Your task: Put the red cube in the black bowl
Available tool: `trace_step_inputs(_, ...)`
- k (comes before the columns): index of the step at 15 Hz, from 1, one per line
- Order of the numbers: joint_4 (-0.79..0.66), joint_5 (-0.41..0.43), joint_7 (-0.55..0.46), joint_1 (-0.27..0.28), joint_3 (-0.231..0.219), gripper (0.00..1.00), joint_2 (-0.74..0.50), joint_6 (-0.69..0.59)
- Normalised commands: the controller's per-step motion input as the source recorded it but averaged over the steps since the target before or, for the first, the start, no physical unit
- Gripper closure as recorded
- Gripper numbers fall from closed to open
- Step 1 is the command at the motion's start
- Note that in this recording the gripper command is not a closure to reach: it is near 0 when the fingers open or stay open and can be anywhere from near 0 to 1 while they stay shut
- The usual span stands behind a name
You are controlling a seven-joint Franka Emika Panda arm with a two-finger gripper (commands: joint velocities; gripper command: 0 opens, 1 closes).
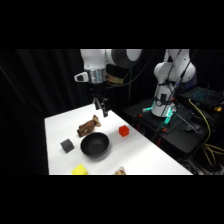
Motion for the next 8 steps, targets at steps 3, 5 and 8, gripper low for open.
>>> trace_step_inputs(3,-0.02,-0.012,0.02,-0.022,0.022,0.0,-0.02,0.0)
trace_step_inputs(5,-0.11,-0.041,0.08,-0.017,0.019,0.0,-0.1,0.06)
trace_step_inputs(8,-0.21,-0.009,0.08,-0.02,0.018,0.0,-0.18,0.11)
